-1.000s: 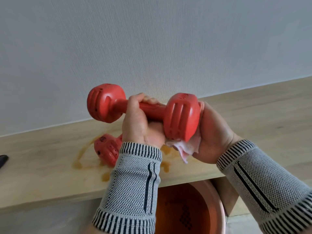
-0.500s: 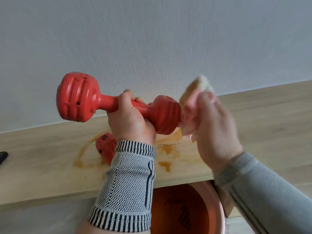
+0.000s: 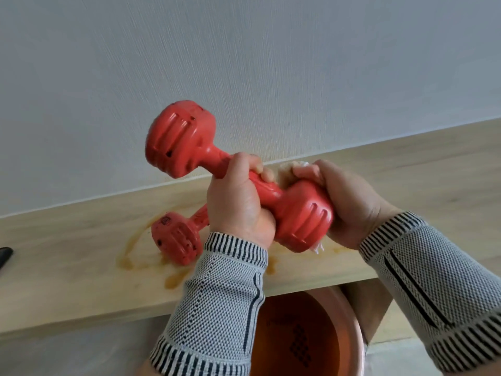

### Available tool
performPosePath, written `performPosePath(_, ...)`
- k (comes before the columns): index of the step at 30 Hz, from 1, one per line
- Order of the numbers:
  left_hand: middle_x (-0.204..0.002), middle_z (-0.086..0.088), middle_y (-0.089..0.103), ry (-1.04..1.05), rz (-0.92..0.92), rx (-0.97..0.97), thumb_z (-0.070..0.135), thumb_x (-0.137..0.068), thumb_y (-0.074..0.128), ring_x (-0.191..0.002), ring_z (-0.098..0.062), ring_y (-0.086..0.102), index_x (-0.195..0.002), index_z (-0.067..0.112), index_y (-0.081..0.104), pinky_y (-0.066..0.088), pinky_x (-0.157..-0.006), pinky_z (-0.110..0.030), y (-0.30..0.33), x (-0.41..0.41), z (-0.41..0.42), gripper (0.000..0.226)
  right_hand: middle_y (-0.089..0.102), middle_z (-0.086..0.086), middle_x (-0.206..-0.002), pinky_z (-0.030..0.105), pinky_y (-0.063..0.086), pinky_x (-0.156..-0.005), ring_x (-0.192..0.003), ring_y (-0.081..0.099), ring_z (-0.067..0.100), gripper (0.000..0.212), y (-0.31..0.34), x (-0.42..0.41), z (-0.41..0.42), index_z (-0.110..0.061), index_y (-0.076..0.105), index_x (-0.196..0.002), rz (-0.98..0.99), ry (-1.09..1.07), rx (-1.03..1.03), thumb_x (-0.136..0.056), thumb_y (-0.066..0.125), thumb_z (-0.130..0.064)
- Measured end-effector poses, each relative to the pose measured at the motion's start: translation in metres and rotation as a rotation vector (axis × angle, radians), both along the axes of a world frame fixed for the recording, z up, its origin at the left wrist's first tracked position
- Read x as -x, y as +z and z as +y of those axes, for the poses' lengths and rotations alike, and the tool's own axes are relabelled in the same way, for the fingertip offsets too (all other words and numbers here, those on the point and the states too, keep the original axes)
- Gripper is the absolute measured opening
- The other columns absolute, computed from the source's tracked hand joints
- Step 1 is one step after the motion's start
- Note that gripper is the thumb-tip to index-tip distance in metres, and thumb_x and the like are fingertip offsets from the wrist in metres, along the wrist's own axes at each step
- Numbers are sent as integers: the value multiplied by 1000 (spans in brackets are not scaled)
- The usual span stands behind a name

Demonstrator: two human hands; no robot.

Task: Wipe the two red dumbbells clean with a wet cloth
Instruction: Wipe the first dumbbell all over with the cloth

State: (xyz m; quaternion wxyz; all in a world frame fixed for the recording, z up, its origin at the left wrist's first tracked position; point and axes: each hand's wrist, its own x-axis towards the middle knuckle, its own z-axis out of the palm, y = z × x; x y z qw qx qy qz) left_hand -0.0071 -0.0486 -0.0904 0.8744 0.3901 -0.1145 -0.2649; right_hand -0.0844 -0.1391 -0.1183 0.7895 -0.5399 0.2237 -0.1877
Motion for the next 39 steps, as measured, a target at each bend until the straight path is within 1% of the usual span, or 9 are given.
performPosePath(4, -48, 4, 40, -73, 198, 171, 4, -84, 47, -40, -11, 42, -60, 17, 39, 44, -48, -21, 12, -2, 0, 28, 55, 15, -127, 42, 47, -93, -114, 54, 33, 53, -8, -9, 5, -15, 60, -129, -87, 265, -456, -90, 48, -50)
performPosePath(7, -51, 5, 41, 15, 193, 215, 7, -82, 50, -45, -11, 42, -60, 18, 41, 41, -53, -25, 12, -8, 0, 26, 45, 18, -147, 46, 26, -118, -139, 37, 33, 56, -16, -15, 8, -13, 48, -142, -102, 325, -554, -100, 35, -47)
performPosePath(13, -48, 4, 45, 369, -76, 110, -3, -82, 49, -43, -13, 46, -70, 10, 43, 42, -46, -24, 10, -17, 2, 20, 66, 13, -96, 35, 55, -69, -74, 63, 27, 42, -8, -16, 22, -6, 58, -129, -125, 104, -550, -98, 44, -31)
performPosePath(16, -48, 2, 45, 407, -77, 40, -3, -83, 50, -41, -13, 47, -73, 9, 44, 44, -47, -26, 9, -16, 2, 17, 52, 0, -66, 31, 41, -59, -55, 51, 19, 24, -5, -14, 42, -19, 57, -111, -107, -222, 62, -97, 45, -35)
performPosePath(21, -50, -3, 50, 203, 25, -155, 6, -85, 59, -45, -19, 51, -66, 8, 50, 49, -52, -27, 8, -21, 8, 21, 53, -2, -130, 13, 33, -103, -125, 43, 8, 47, 2, -4, 44, -14, 57, -123, -70, -309, 1159, -96, 27, -39)
performPosePath(25, -58, -4, 55, -41, 98, -144, 14, -91, 59, -55, -19, 59, -67, 10, 56, 52, -60, -28, 5, -26, 12, 24, 56, -6, -105, -2, 32, -75, -91, 50, 1, 29, 14, 3, 40, -23, 50, -115, -14, -313, 1196, -87, 55, -22)
performPosePath(31, -52, -4, 54, -560, 115, -199, 42, -91, 33, -50, -17, 56, -46, 11, 58, 46, -54, -19, 10, -13, 24, 60, 46, 0, -138, 34, 20, -117, -142, 24, 17, 30, 21, 6, 43, -42, 60, -89, 86, -155, 1285, -83, 36, -60)
performPosePath(34, -62, -9, 55, -406, 131, -244, 44, -87, 41, -54, -22, 60, -58, 15, 53, 53, -60, -30, 13, -11, 22, 43, 47, 1, -132, 31, 35, -100, -123, 43, 22, 54, 23, 10, 45, -30, 50, -131, 437, -176, 1394, -86, 46, -59)
performPosePath(39, -73, -4, 35, -414, 57, -166, 37, -83, 44, -63, -21, 46, -83, 19, 39, 51, -59, -29, 13, -6, 19, 19, 59, -4, -83, 26, 39, -63, -73, 55, 13, 31, 31, 12, 40, -20, 48, -85, 456, 125, 1239, -82, 46, -50)
